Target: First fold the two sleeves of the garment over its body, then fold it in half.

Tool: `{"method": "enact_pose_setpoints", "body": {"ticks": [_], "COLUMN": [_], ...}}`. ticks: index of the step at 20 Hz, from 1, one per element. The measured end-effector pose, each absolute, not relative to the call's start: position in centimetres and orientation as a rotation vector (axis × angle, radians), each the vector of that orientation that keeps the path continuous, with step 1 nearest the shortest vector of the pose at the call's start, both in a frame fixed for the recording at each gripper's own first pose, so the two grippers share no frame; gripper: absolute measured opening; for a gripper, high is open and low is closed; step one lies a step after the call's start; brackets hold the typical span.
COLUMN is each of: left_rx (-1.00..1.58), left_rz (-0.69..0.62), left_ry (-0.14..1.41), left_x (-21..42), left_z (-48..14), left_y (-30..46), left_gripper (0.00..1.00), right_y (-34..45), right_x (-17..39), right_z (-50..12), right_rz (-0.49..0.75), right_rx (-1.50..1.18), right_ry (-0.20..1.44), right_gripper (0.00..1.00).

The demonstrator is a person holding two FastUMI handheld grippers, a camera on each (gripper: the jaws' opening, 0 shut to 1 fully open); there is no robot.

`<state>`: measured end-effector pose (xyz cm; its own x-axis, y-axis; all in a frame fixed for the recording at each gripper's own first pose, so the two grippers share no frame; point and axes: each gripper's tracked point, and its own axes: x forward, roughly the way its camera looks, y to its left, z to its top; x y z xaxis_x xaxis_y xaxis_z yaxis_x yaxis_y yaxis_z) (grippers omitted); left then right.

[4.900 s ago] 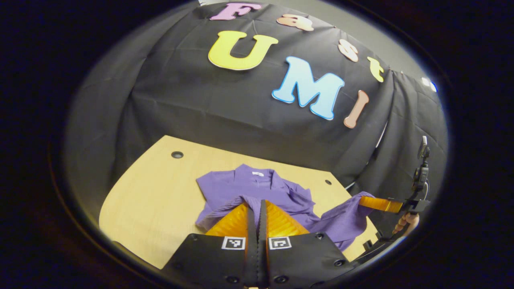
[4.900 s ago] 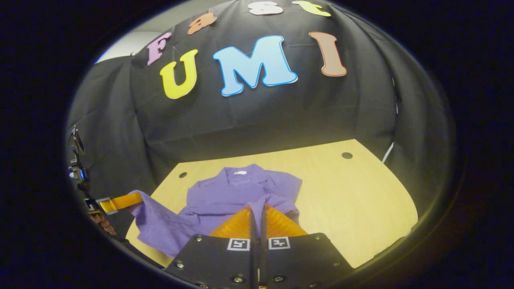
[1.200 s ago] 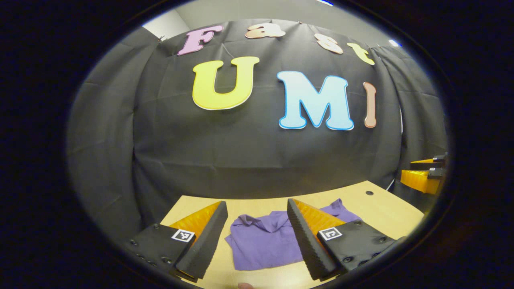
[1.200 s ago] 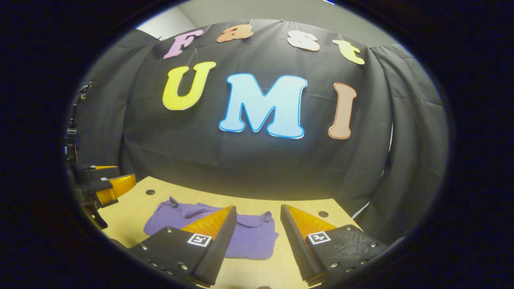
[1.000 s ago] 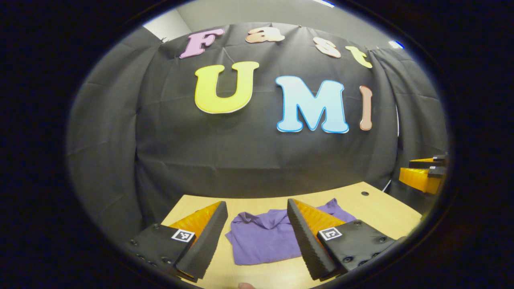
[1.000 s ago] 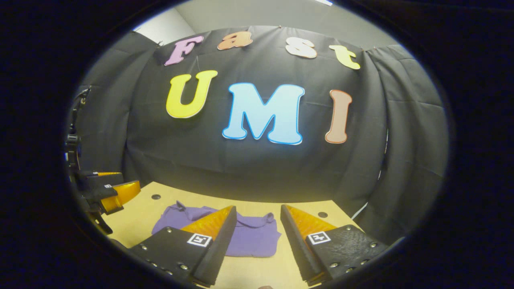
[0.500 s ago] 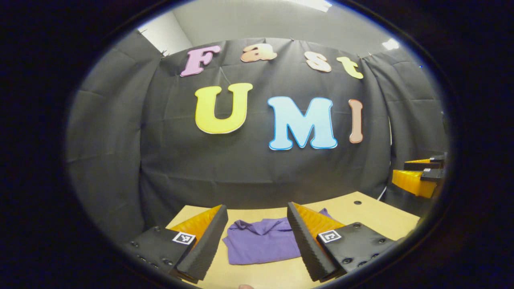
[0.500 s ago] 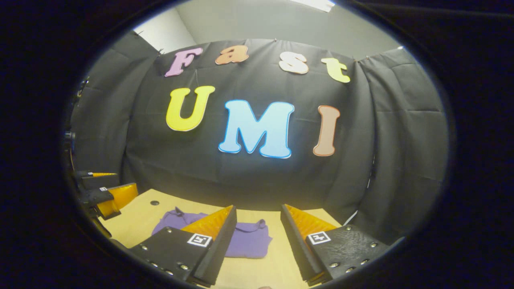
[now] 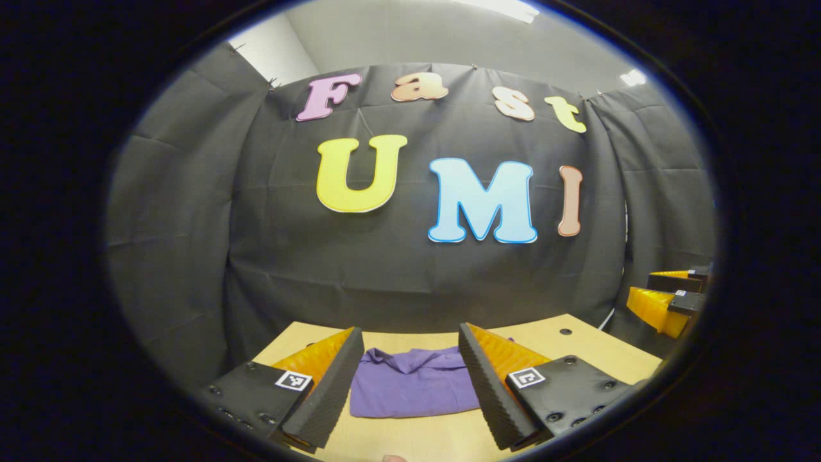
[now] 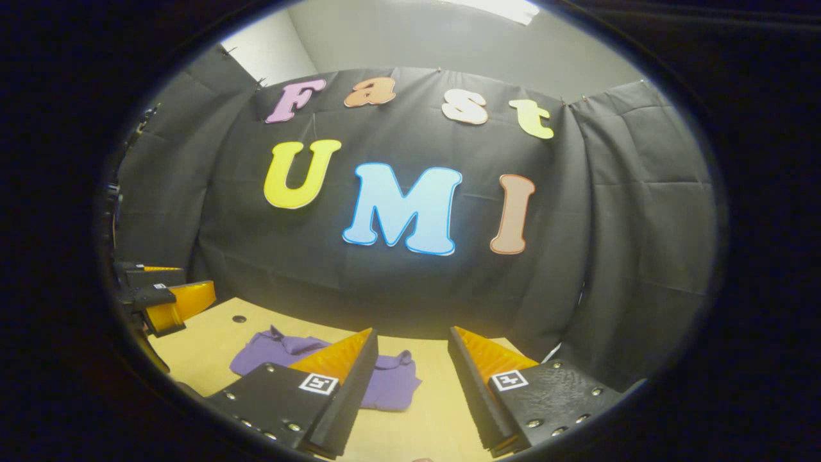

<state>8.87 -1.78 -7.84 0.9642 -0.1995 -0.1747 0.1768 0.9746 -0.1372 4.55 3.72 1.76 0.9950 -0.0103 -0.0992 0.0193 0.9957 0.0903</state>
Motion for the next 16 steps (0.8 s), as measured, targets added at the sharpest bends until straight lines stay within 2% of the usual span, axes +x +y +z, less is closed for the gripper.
{"method": "enact_pose_setpoints", "body": {"ticks": [16], "left_rx": [-0.107], "left_rz": [-0.218], "left_ry": [0.182], "left_x": [9.56], "left_z": [-7.51], "left_y": [-2.35], "left_gripper": [0.95], "right_y": [3.9], "right_x": [4.75], "right_z": [0.96], "right_rz": [-0.01], "right_rx": [0.094], "right_ry": [0.119], "right_gripper": [0.72]}}
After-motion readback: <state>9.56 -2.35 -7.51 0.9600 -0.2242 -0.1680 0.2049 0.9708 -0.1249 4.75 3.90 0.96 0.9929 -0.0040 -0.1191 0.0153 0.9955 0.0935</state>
